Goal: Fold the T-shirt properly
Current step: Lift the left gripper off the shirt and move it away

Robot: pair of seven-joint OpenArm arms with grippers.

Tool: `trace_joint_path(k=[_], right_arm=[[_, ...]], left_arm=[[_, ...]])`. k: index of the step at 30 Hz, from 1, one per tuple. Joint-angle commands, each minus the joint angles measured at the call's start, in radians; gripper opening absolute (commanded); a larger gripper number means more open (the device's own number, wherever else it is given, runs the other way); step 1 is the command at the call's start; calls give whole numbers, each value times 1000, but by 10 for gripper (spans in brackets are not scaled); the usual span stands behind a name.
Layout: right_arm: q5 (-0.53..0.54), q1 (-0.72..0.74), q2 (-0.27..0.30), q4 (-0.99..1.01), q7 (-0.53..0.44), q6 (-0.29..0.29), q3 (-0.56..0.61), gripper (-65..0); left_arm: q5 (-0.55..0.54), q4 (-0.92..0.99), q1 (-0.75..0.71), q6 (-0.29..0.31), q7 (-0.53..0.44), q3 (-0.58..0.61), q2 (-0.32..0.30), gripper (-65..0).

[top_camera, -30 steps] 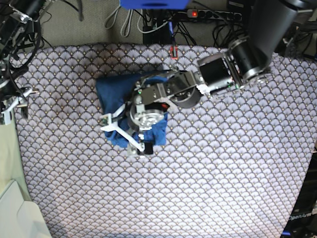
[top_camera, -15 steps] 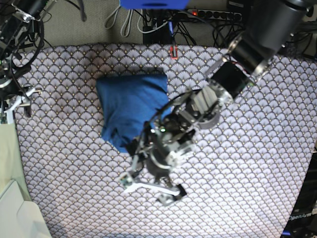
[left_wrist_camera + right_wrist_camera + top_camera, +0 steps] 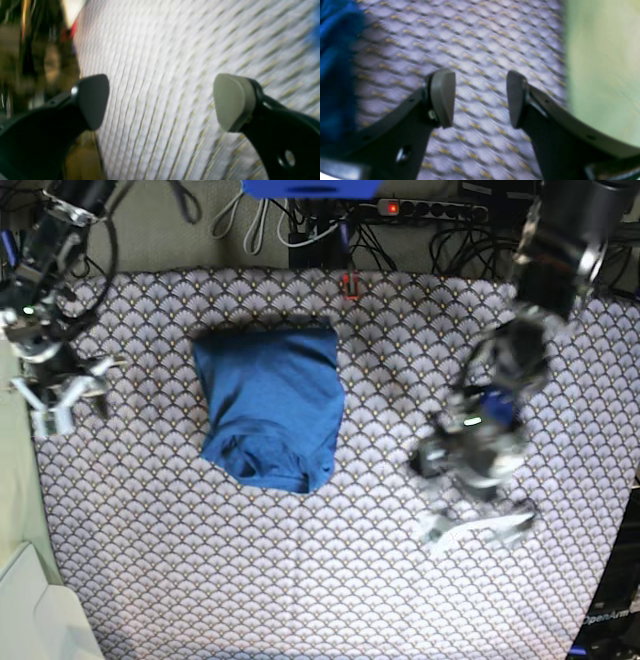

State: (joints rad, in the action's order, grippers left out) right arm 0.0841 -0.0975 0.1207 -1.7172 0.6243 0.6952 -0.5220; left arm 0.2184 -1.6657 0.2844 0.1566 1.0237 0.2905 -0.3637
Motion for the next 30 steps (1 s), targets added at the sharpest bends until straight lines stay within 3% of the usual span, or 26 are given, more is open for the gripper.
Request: trace_joint_path(k=[1,7,12,14,16,20,22,25,26,30], right_arm=[[15,8,4,-17,-25,3,16,-313],[12,6,-65,-65,-25,3,147,-313],[15,-1,-109,-145,-25,3,211,-326],[16,-28,-125,-177,-25,3,240,-377],[16,-57,-138,-194,-25,3,282,-456],[16,-112,-149,-191,-30,3,351,-626],[16,-126,-149,-163,-31,3,383,-650],[16,-129,-149,-100,-34,3,408,-650],[16,-127,-149,-77,-34,3,411,-650],[16,-127,-151,-11,-36,3,414,-650]], left_arm=[[9,-23,-11,-2,-7,-47,-22,0],[19,-96,-239,-2,19,-348,-107,0],[11,-155,-397,-2,19,-575,-97,0],[9,-170,-455,-2,20,-632,-96,-12],[9,-169,-512,-1,14,-667,-96,-74],[9,-166,-600,-1,13,-706,-84,-318],[9,-167,-621,-1,11,-736,-62,-463],[9,-166,-629,-1,11,-781,-36,-608],[9,-164,-629,-1,11,-795,-25,-647],[9,-161,-655,-1,10,-804,-5,-647]])
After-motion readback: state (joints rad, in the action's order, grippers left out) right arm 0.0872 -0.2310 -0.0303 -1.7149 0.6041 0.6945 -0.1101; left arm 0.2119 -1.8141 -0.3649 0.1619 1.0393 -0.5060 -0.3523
